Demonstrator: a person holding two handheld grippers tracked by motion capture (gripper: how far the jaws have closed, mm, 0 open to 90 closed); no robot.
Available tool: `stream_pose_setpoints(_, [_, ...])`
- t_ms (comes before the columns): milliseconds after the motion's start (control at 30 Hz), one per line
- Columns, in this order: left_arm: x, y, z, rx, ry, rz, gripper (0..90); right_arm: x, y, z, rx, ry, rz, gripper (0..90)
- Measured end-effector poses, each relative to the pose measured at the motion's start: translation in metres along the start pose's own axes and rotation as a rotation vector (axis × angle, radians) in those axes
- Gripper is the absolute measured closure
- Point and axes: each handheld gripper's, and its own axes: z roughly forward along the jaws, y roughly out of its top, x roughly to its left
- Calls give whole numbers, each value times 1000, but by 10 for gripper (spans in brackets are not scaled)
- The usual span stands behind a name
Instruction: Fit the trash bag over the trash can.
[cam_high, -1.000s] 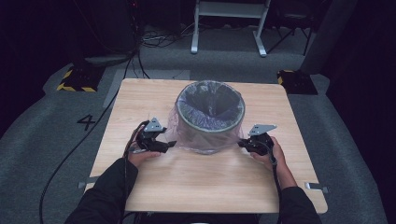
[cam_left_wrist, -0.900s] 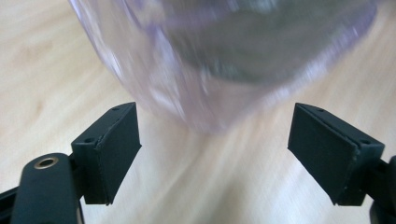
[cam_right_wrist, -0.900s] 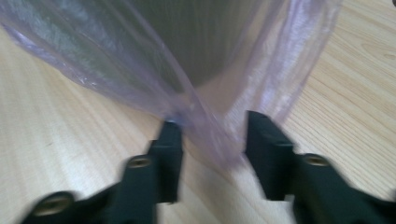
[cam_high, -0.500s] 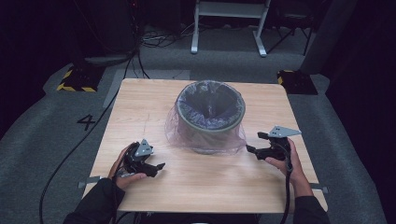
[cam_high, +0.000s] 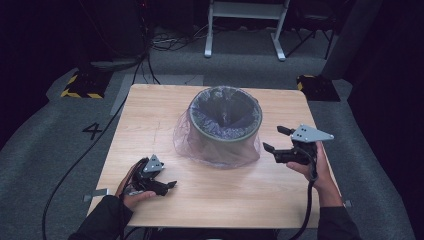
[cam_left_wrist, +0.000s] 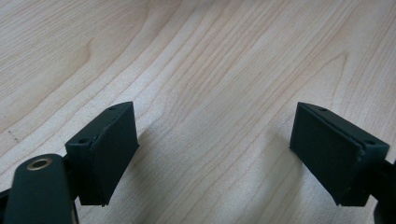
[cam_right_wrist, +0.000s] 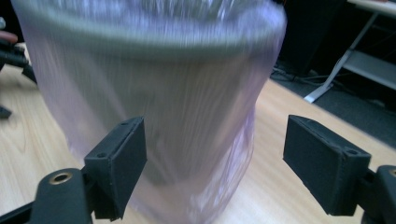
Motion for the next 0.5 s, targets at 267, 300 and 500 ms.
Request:
stream_pose_setpoints(267, [0, 0, 0, 1, 3, 3, 147, -3, 42, -6, -46, -5, -27, 245])
stream_pose_setpoints(300, [-1, 0, 0, 0, 3, 1, 148, -5, 47, -5, -41, 0, -31, 262])
stream_pose_setpoints(500, [-2, 0, 1, -1, 12, -11, 145, -10, 69, 4, -10, -23, -42, 237])
